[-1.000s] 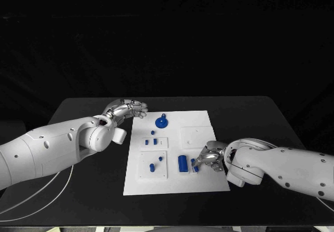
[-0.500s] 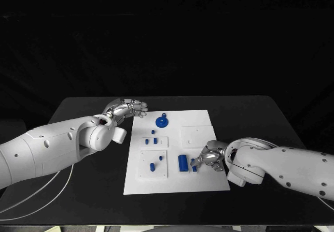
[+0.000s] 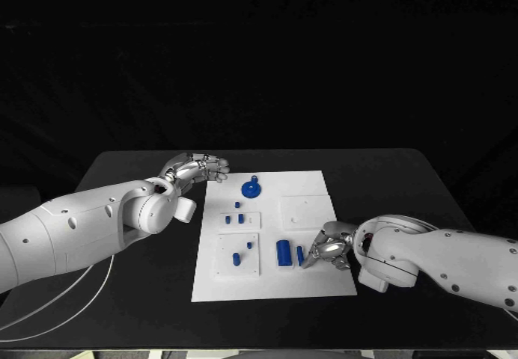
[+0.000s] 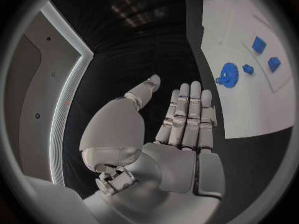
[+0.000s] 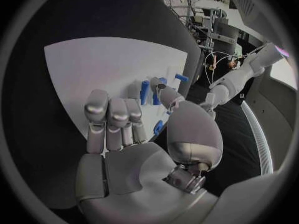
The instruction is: Assemble the parts on the task board
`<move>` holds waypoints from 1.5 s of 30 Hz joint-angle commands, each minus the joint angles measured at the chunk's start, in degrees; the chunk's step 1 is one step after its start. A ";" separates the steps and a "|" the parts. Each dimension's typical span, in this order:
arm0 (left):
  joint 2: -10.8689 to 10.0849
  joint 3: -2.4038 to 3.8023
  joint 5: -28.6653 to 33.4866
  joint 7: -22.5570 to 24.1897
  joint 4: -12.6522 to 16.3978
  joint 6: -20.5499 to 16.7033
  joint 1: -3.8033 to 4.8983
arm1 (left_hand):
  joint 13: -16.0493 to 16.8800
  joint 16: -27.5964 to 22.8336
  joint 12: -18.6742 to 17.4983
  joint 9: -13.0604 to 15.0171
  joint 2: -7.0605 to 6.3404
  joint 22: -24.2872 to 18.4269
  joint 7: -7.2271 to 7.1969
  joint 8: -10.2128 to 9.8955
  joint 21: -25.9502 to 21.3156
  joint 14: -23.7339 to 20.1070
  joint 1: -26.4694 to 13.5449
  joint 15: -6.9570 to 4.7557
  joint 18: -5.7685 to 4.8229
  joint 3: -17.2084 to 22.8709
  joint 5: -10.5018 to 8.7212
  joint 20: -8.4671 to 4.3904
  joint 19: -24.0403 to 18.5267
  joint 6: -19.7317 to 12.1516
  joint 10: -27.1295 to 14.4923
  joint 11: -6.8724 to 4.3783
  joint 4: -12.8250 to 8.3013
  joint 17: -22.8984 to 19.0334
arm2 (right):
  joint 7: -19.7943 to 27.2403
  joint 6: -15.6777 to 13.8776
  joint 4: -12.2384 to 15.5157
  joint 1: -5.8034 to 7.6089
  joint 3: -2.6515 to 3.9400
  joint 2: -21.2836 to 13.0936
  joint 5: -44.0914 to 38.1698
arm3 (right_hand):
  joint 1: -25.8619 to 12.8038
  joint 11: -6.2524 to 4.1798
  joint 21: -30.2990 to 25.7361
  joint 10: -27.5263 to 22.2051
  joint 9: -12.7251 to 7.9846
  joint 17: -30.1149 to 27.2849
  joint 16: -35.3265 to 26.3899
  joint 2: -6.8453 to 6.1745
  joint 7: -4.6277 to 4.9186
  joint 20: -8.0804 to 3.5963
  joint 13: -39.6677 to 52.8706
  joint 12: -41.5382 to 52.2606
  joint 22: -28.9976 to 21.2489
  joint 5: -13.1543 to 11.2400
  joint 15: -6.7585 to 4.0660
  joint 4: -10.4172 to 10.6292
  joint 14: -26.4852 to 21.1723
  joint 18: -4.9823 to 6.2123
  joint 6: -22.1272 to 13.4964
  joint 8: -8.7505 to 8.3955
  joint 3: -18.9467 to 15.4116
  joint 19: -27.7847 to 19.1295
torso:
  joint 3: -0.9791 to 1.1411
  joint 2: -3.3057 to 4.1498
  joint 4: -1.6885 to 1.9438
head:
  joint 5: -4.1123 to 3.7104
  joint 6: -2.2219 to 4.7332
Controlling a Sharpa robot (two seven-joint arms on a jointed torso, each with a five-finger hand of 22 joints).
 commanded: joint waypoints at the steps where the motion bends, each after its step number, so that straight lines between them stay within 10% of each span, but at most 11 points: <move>1: 0.08 0.05 -0.16 0.33 0.14 0.81 0.07 | -0.09 -0.38 0.22 -0.09 -0.14 0.08 -0.09 0.22 -0.34 -0.02 -0.43 0.29 0.75 0.06 -0.30 -0.05 -0.33 -0.50 0.37 0.14 0.42 0.11 | 0.73 1.86 -0.07 -0.06 -0.05 0.13 -0.88 | 0.61 -0.11 -0.22 -0.03 0.05 0.06 -0.20 0.33 0.11 0.01 0.02 -0.31 0.44 -0.16 -0.16 -0.28 -0.19 4.90 -0.09 0.39 -0.03 -0.17 | 0.03 0.02 -0.01 | -0.07 0.00; 23: 0.04 0.04 -0.47 -0.01 0.22 1.10 0.07 | -0.12 -0.50 0.22 -0.10 -0.19 0.15 -0.10 0.24 -0.40 -0.03 -0.32 0.30 0.75 0.08 -0.31 -0.03 -0.37 -0.50 0.37 0.14 0.40 0.21 | -2.69 5.38 -1.49 -0.10 -0.61 1.78 -3.78 | 0.57 -0.47 -0.30 0.32 -0.08 0.05 -0.27 5.75 -0.27 0.48 0.04 -0.24 0.50 -0.04 -0.44 0.05 -0.20 4.90 1.03 0.82 1.94 -0.34 | -0.04 0.00 0.04 | -0.10 -0.35; 29: 0.08 0.04 -0.52 -0.03 0.21 1.22 0.07 | -0.13 -0.53 0.22 -0.11 -0.18 0.17 -0.09 0.25 -0.41 -0.03 -0.31 0.31 0.74 0.09 -0.31 -0.03 -0.37 -0.50 0.38 0.14 0.41 0.24 | -2.30 4.31 -1.55 -0.10 -0.68 1.60 -4.09 | 0.78 -0.38 -0.25 0.13 -0.30 0.00 -0.33 5.74 -0.19 0.74 -0.09 -0.48 0.61 -0.03 -0.34 -1.17 -0.20 4.90 1.09 0.74 2.54 -0.50 | -0.05 0.00 0.02 | -0.12 -0.35; 33: 0.03 0.04 -0.52 -0.01 0.06 1.11 0.07 | -0.14 -0.55 0.22 -0.11 -0.18 0.18 -0.09 0.25 -0.42 -0.03 -0.31 0.31 0.74 0.09 -0.31 -0.02 -0.38 -0.50 0.38 0.14 0.42 0.26 | -0.97 3.05 -1.84 -0.11 -0.67 1.27 -2.89 | -1.13 -0.26 -0.26 -0.06 -0.54 -0.06 -0.40 3.12 -0.09 1.00 -0.29 -0.77 0.56 0.02 -0.25 -0.39 -0.13 4.90 1.03 0.60 1.98 -0.36 | -0.02 -0.02 0.05 | -0.17 -0.20; 39: 0.11 0.05 -0.52 0.14 -0.32 0.94 0.08 | -0.14 -0.59 0.23 -0.11 -0.20 0.20 -0.10 0.25 -0.44 -0.03 -0.25 0.32 0.74 0.10 -0.31 -0.02 -0.39 -0.50 0.39 0.14 0.38 0.30 | 0.98 3.38 -1.61 0.01 -0.28 -0.33 -0.51 | -8.27 0.14 -0.72 -1.54 -0.71 -0.07 -0.63 0.90 0.44 0.73 -0.92 -1.91 0.38 -0.14 0.06 3.14 -0.48 4.90 -1.18 -0.34 -3.34 -0.79 | -0.01 -0.05 0.03 | -0.17 0.25; 45: 0.29 0.05 -0.13 0.33 -1.27 0.78 0.10 | -0.15 -0.60 0.23 -0.11 -0.21 0.22 -0.10 0.26 -0.45 -0.01 -0.24 0.32 0.74 0.09 -0.31 -0.02 -0.39 -0.49 0.40 0.13 0.38 0.32 | 4.87 3.55 -3.44 2.25 0.66 -1.31 2.46 | -11.94 0.10 -1.49 -3.04 -0.46 0.04 -1.01 3.88 0.38 -0.36 -1.26 -2.72 0.39 0.94 -0.04 -2.17 -0.95 4.90 -1.99 -0.46 -11.60 -2.04 | -0.05 -0.15 -0.07 | -0.31 1.46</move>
